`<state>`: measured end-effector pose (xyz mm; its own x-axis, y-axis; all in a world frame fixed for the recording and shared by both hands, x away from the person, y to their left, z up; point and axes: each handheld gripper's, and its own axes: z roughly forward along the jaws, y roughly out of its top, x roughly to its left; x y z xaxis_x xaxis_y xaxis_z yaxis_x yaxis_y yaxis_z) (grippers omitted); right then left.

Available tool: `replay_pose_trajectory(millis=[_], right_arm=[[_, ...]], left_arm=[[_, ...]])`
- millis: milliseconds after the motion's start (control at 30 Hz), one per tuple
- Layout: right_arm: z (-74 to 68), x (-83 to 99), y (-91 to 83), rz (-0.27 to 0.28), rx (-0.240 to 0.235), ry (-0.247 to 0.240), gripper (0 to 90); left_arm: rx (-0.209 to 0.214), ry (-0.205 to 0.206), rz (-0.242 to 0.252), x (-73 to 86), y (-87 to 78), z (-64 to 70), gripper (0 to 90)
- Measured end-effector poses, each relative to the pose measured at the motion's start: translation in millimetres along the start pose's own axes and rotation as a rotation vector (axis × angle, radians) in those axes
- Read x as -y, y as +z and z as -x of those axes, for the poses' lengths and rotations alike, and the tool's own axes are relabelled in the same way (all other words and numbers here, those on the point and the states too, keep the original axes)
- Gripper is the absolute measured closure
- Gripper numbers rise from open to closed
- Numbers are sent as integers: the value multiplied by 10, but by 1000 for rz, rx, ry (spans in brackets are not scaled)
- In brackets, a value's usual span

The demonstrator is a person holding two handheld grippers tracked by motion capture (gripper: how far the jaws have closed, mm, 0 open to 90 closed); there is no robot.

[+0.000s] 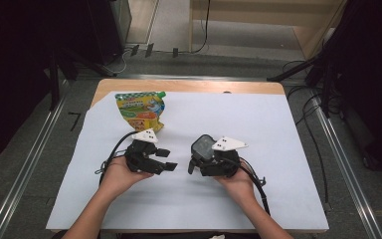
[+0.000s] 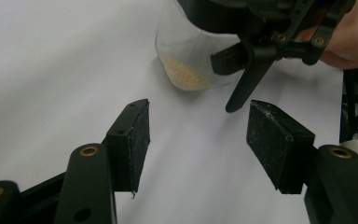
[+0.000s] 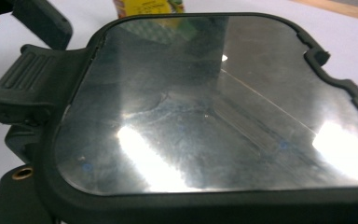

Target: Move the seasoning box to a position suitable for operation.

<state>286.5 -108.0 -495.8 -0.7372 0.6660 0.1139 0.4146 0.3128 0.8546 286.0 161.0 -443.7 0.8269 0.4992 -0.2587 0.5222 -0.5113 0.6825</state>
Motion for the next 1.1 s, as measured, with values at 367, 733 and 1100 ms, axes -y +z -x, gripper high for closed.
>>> replay_pose_trajectory(millis=[367,733,1100], right_arm=[[-112,78,131,-15,-9,-18,156],[-137,123,135,-12,-4,-26,136],[-111,111,-13,-34,-26,-8,133]], left_arm=[[4,1,0,0,17,12,408],[4,10,-6,-5,25,25,408],[-3,10,-1,-2,15,22,409]])
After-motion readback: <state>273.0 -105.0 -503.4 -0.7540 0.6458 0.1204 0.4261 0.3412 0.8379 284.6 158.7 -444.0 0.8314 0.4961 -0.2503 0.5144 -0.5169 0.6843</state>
